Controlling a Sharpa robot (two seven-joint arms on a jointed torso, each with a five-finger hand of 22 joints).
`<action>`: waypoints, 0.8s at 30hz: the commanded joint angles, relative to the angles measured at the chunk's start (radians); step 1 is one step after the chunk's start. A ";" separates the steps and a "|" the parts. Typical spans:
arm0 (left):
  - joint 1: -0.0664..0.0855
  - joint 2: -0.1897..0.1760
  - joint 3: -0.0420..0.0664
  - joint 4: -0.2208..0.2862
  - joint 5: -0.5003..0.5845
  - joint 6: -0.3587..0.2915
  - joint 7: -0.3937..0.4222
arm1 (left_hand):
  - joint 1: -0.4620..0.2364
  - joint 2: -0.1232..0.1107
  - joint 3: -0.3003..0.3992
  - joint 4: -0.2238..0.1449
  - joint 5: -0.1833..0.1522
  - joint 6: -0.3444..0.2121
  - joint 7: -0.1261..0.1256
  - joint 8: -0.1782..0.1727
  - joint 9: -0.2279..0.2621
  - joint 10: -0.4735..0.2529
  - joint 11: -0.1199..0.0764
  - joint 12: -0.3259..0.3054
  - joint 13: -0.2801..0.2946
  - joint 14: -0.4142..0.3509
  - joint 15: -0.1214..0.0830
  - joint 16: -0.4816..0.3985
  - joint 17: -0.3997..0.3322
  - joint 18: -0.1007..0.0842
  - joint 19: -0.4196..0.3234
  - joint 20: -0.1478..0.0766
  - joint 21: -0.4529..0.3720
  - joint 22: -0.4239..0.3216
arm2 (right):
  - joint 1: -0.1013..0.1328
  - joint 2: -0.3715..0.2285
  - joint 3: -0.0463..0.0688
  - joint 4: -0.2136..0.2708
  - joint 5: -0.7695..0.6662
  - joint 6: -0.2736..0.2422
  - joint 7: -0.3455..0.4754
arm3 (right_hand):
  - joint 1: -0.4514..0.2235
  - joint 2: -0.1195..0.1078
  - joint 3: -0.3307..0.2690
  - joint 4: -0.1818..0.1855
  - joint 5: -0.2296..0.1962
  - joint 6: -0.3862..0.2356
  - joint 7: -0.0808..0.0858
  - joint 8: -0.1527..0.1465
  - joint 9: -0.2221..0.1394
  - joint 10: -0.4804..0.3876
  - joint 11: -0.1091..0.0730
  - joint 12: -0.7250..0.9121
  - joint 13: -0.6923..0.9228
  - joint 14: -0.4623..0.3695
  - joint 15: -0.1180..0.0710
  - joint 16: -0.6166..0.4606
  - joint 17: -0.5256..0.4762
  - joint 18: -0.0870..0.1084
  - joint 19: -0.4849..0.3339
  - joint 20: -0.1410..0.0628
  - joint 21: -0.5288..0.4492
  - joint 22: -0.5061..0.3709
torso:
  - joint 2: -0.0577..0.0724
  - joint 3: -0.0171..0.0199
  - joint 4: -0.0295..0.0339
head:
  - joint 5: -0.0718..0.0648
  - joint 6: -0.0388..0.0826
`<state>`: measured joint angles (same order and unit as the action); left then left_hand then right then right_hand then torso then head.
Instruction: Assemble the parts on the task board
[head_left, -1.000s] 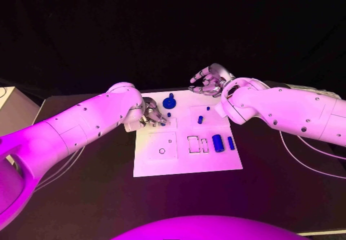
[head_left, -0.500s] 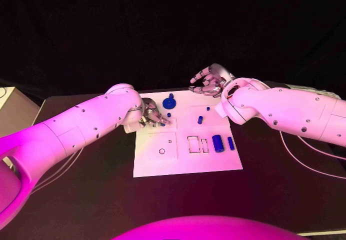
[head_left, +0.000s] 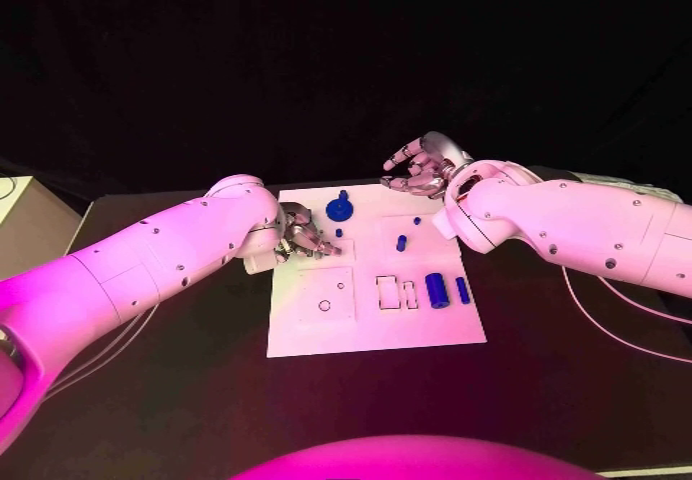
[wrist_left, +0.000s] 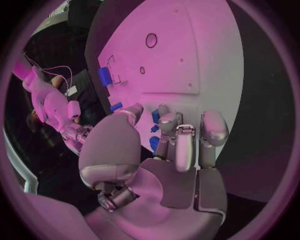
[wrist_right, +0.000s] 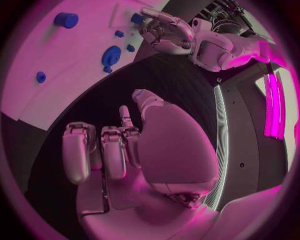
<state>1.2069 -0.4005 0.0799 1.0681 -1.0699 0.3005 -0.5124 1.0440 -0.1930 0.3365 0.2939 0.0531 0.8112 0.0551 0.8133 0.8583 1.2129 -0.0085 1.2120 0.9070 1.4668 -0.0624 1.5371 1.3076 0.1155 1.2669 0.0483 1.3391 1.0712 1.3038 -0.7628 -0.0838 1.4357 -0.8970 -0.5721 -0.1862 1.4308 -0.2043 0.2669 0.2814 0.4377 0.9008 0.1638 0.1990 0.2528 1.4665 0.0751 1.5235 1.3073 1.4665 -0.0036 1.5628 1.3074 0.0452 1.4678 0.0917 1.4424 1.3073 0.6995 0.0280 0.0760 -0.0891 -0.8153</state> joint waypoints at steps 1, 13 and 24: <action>0.002 -0.017 0.018 0.033 -0.003 -0.007 -0.003 | 0.003 0.010 -0.021 0.000 -0.002 -0.018 0.009 -0.004 -0.001 -0.023 0.005 -0.017 -0.021 0.066 0.003 -0.013 0.166 -0.008 -0.019 0.004 -0.016 -0.023 | -0.001 -0.002 0.001 0.000 -0.007 0.006 0.009 | 0.000 -0.005 0.003 0.000 0.003 0.001 0.003 -0.004 -0.001 0.053 0.005 0.000 0.215 0.099 0.004 0.000 0.240 -0.011 0.060 0.005 -0.007 0.139 | -0.002 0.0002 0.0013 | 0.001 0.004; 0.003 -0.099 0.119 0.127 0.008 -0.048 0.007 | 0.107 0.077 -0.034 0.000 0.000 -0.076 0.044 -0.062 -0.038 -0.165 0.037 -0.115 -0.182 0.017 0.032 -0.066 0.063 0.014 -0.101 0.029 -0.087 -0.136 | -0.002 -0.012 0.001 -0.004 0.000 0.001 0.018 | -0.003 -0.007 0.008 0.000 0.003 0.000 0.003 -0.004 -0.001 0.053 0.005 0.000 0.215 0.098 0.004 -0.002 0.237 -0.010 0.059 0.005 -0.008 0.138 | -0.005 -0.0001 0.0034 | 0.007 0.021; 0.005 -0.108 0.135 0.068 0.001 -0.082 0.016 | 0.122 0.080 0.014 0.001 0.000 -0.092 0.063 -0.119 -0.094 -0.199 0.053 -0.143 -0.234 0.011 0.045 -0.071 0.050 0.017 -0.108 0.039 -0.098 -0.151 | -0.002 -0.018 0.001 -0.004 0.005 -0.006 0.026 | -0.003 -0.007 0.009 -0.001 0.003 0.001 0.003 -0.004 -0.001 0.053 0.005 0.000 0.215 0.098 0.004 -0.002 0.237 -0.010 0.059 0.005 -0.009 0.137 | 0.000 -0.0003 0.0028 | 0.021 0.047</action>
<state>1.2101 -0.5117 0.2142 1.1422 -1.0686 0.2494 -0.5109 1.1643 -0.1098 0.3467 0.2951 0.0531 0.7233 0.1177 0.6965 0.7666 1.0166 0.0448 1.0733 0.6744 1.4650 -0.0211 1.4713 1.3076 0.1155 1.1629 0.0875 1.2440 0.9218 1.3024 -0.7805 -0.0837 1.4310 -0.8932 -0.5747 -0.1795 1.4308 -0.2043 0.2688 0.2799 0.4376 0.9008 0.1638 0.1990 0.2529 1.4665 0.0751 1.5235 1.3073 1.4666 -0.0036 1.5628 1.3074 0.0452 1.4678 0.0917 1.4374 1.3079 0.6971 0.0276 0.0796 -0.0728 -0.7758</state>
